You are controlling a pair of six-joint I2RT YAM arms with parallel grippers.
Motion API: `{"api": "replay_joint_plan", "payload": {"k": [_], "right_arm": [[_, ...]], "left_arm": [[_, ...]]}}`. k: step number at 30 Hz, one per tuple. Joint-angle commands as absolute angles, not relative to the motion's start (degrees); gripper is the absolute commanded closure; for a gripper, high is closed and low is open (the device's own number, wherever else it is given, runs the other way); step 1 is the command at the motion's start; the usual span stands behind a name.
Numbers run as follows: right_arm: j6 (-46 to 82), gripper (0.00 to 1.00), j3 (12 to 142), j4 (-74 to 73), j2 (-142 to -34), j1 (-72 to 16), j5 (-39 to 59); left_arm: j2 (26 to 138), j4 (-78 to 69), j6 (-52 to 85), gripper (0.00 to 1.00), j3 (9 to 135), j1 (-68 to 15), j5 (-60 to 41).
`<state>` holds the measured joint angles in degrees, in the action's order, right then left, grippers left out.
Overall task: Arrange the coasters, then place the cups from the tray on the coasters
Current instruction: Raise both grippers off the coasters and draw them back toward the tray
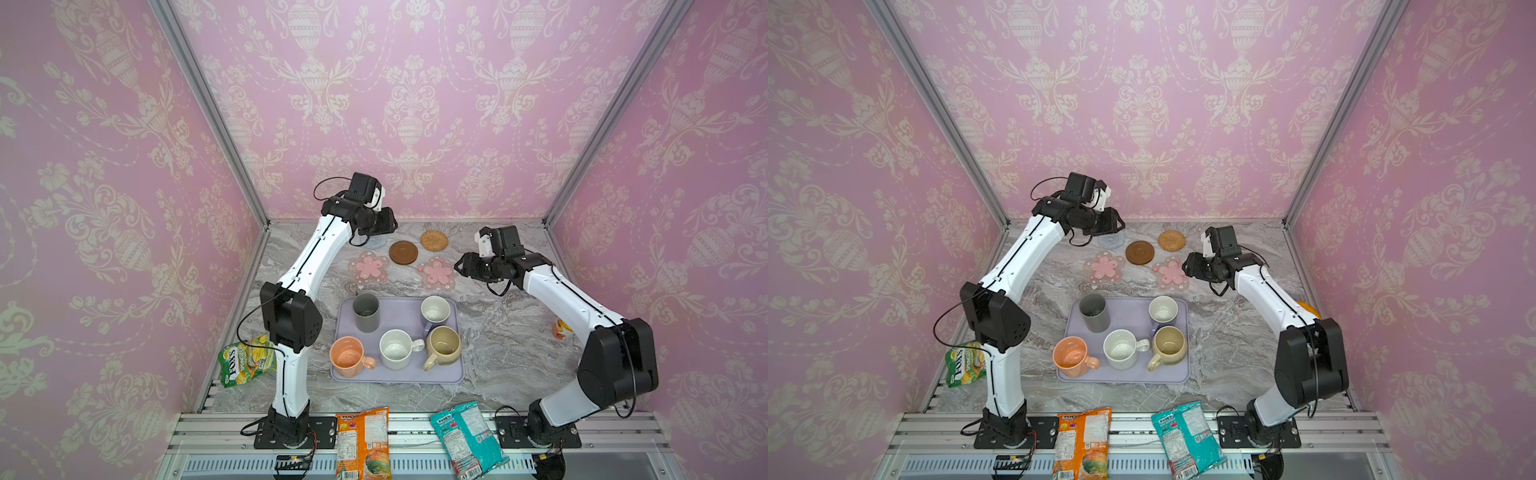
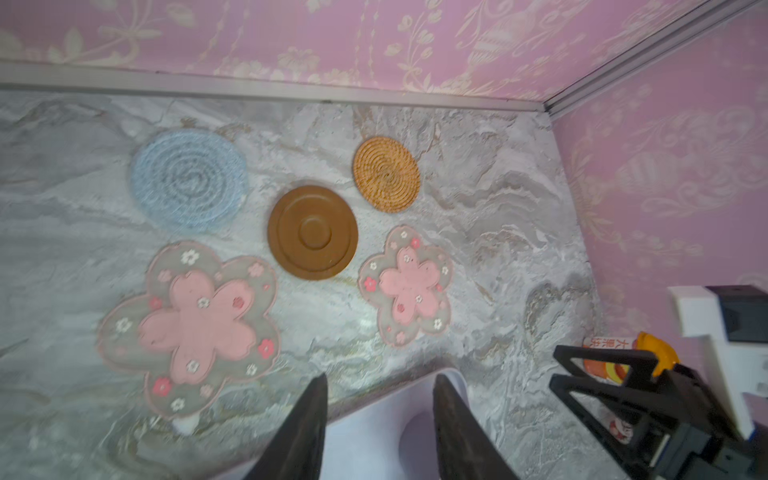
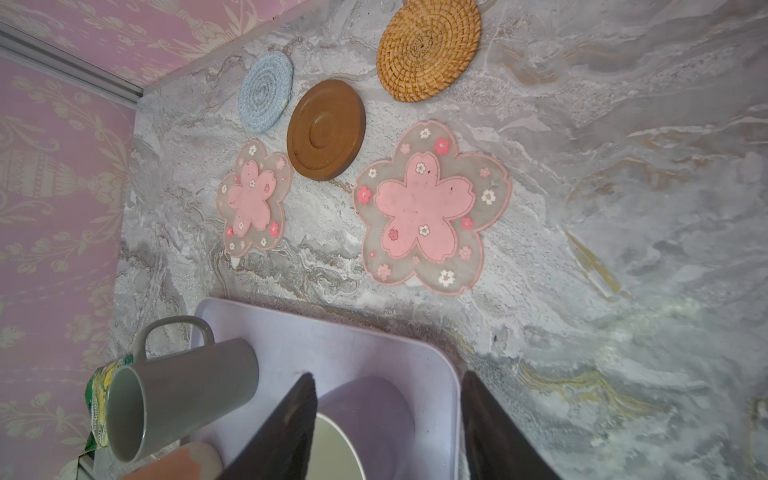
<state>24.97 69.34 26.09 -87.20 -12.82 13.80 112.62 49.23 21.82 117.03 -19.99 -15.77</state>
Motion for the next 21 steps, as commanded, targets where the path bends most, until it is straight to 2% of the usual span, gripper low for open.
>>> {"api": "replay_joint_plan", "payload": {"k": [1, 4, 11, 16, 21], "right_arm": [[22.62, 0.43, 67.88, 30.96, -81.72, -12.91, 10.43], [21.91, 0.42, 64.38, 33.70, -76.97, -13.19, 8.88], [21.97, 0.42, 61.25, 38.23, -67.46, -15.61, 6.50], [21.98, 0.42, 59.97, 41.26, -63.47, -20.97, 3.13], [23.52, 0.42, 57.89, 43.32, -60.63, -26.63, 0.23]], "left_arm": [[102.74, 44.95, 20.82, 0.54, 103.69, -19.18, -10.06], [93.65, 42.54, 22.36, 0.54, 92.87, -18.35, -8.45], [78.08, 46.58, 22.94, 0.53, 78.26, -18.19, -0.68], [67.58, 50.46, 25.15, 0.53, 69.46, -18.19, 3.86], [59.05, 51.23, 28.41, 0.53, 61.05, -18.19, 4.12]]}}
